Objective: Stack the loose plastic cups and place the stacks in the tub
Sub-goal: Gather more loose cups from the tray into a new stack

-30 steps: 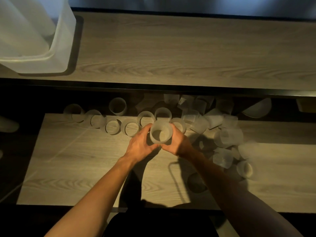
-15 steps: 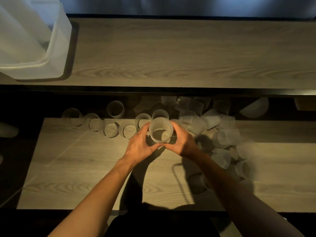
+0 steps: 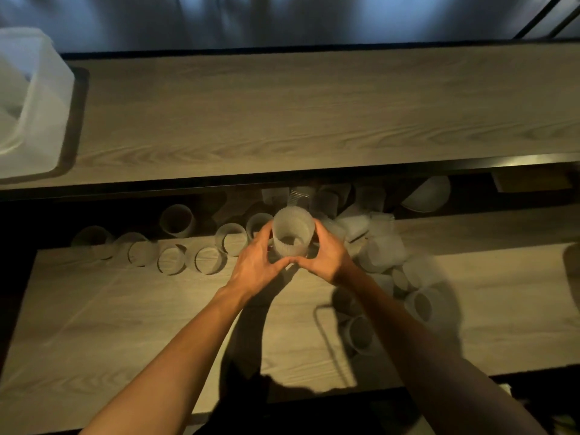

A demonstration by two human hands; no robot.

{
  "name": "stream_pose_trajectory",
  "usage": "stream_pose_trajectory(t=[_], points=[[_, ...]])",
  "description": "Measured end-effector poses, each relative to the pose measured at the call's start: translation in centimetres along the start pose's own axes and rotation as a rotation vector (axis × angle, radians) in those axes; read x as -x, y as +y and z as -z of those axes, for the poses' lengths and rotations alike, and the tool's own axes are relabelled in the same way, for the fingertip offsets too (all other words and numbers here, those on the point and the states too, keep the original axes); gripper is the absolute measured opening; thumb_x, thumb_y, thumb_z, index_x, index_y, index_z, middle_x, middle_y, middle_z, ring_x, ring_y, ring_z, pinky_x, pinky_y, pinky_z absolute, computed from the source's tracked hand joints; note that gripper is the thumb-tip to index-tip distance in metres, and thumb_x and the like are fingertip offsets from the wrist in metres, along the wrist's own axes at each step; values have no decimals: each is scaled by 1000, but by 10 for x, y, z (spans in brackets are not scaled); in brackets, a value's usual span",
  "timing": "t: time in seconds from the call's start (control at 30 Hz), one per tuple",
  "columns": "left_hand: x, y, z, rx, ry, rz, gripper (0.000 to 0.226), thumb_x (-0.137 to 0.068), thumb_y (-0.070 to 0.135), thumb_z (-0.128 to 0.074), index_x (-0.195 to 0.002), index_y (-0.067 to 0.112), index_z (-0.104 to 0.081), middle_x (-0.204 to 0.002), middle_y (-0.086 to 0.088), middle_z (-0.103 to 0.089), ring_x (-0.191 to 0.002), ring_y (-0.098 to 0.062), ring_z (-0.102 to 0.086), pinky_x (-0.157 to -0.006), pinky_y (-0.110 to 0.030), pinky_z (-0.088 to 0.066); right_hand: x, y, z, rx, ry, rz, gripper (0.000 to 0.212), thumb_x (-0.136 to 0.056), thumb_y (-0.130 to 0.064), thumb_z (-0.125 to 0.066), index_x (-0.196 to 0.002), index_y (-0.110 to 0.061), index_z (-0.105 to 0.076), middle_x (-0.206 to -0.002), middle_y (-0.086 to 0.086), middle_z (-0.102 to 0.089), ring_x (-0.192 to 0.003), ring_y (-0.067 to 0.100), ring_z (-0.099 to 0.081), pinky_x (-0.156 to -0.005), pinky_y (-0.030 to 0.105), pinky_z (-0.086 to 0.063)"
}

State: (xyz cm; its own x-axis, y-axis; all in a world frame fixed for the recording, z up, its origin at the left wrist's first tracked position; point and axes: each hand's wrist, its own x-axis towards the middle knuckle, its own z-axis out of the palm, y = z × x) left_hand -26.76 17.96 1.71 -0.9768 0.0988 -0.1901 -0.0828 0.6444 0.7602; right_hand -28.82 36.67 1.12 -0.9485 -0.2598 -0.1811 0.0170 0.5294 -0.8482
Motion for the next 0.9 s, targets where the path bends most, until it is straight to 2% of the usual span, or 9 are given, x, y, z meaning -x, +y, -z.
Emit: stream_pose_trajectory(t=[0.1,0.2,0.33,0.5,0.57,0.7,0.9], points=[[0,-2,-2,-12,9,25,99,-75,41,-86,-152,28,-25,-146,-4,-51,-129,-22,-55,-103,-44,-51,-4,2,-2,20,-21,-31,94,-72,-36,-90,-149,-27,-35,-143,0,-54,-128,13,-53,-105,37,-49],[2,-3,-3,-11,15,57,98,-76,40,-85,-152,29,-24,-147,-4,-50,-128,-23,-55,-103,-46,-51,-8,0,-2,35,-65,-51,99,-70,-41,-90,-150,-27,-33,-145,0,-53,-131,17,-51,-107,43,-48],[-1,-3,-3,-11,22,63,96,-80,36,-83,-153,29,-22,-148,-5,-50,-128,-23,-56,-102,-44,-49,-14,-3,-4,55,-72,-65,101,-70,-45,-89,-151,-26,-31,-146,1,-51,-132,18,-50,-107,41,-47],[1,-11,-12,-37,-41,28,87,-82,29,-82,-148,34,-25,-144,-1,-52,-130,-22,-53,-106,-42,-48,-5,2,-5,-15,-116,-81,89,-75,-16,-87,-148,-19,-37,-138,2,-56,-125,10,-51,-106,29,-44],[6,-15,-17,-15,-64,52,85,-82,35,-81,-147,33,-26,-146,0,-51,-131,-21,-52,-106,-41,-46,0,7,-9,7,-149,-115,89,-77,-15,-85,-150,-19,-34,-139,4,-55,-128,14,-51,-106,29,-43],[17,-23,-23,36,-63,85,88,-77,43,-83,-145,37,-28,-143,5,-52,-129,-18,-53,-105,-39,-48,10,15,-24,51,-131,-162,93,-72,-19,-89,-148,-23,-36,-141,1,-53,-131,16,-50,-111,42,-44],[42,-33,-19,29,-51,38,81,-76,57,-79,-143,38,-37,-138,10,-56,-123,-9,-54,-100,-30,-47,27,16,-41,117,-113,-132,95,-69,-24,-91,-148,-18,-39,-144,3,-51,-133,17,-48,-113,42,-40]])
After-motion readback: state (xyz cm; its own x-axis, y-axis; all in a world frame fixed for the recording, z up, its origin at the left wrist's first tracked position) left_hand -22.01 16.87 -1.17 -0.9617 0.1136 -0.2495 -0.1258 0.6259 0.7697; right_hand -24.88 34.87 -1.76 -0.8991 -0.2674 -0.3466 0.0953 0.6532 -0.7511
